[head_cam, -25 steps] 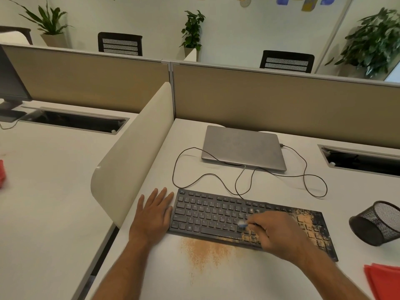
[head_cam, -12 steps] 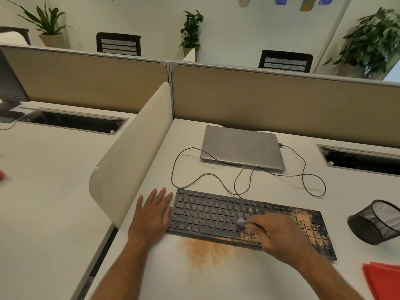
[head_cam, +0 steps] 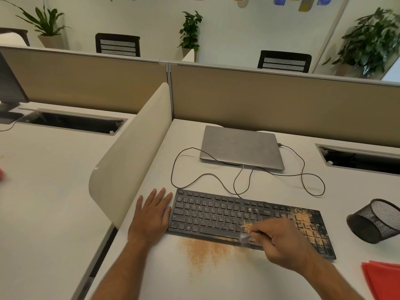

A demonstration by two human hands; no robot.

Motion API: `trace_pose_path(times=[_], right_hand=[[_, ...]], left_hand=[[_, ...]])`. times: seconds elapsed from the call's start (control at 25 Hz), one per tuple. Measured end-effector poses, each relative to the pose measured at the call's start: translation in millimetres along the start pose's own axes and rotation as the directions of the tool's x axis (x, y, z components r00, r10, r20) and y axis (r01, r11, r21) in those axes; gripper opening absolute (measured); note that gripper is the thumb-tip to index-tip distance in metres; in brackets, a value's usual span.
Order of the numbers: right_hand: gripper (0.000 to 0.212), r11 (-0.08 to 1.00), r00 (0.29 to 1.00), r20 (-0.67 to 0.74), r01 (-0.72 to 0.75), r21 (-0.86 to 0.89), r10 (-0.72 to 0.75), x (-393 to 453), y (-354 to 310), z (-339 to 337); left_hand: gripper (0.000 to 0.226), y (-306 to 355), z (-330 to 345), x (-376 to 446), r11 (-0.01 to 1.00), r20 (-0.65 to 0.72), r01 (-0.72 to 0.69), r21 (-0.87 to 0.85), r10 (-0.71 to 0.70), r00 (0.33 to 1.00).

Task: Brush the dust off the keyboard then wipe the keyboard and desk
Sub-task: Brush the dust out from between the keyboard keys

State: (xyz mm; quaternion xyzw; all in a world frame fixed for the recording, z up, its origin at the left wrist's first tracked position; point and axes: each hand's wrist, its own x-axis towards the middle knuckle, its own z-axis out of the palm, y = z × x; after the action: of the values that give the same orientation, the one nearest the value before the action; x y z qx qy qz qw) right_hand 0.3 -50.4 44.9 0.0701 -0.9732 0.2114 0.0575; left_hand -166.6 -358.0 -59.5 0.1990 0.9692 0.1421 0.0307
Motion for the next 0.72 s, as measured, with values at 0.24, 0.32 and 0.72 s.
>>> trace_pose_path(times=[0.24, 0.32, 0.72], right_hand=[[0.013, 1.0, 1.0, 0.027, -0.003, 0.001, 0.003, -6, -3, 2], [0.016, 1.0, 0.999, -0.026, -0.03, 0.004, 0.03, -7, 0, 2], [0.014, 0.998, 0.996, -0.091, 0.01, 0.058, -0.004, -4, -16, 9]], left_hand=[[0.073, 0, 0, 1, 1.0, -0.002, 0.0, -0.008, 0.0, 1.0], [0.073, -1, 1, 1, 1.0, -0.002, -0.002, -0.01, 0.002, 1.0], [0.073, 0, 1, 1, 1.0, 0.0, -0.003, 0.002, 0.003, 1.0]])
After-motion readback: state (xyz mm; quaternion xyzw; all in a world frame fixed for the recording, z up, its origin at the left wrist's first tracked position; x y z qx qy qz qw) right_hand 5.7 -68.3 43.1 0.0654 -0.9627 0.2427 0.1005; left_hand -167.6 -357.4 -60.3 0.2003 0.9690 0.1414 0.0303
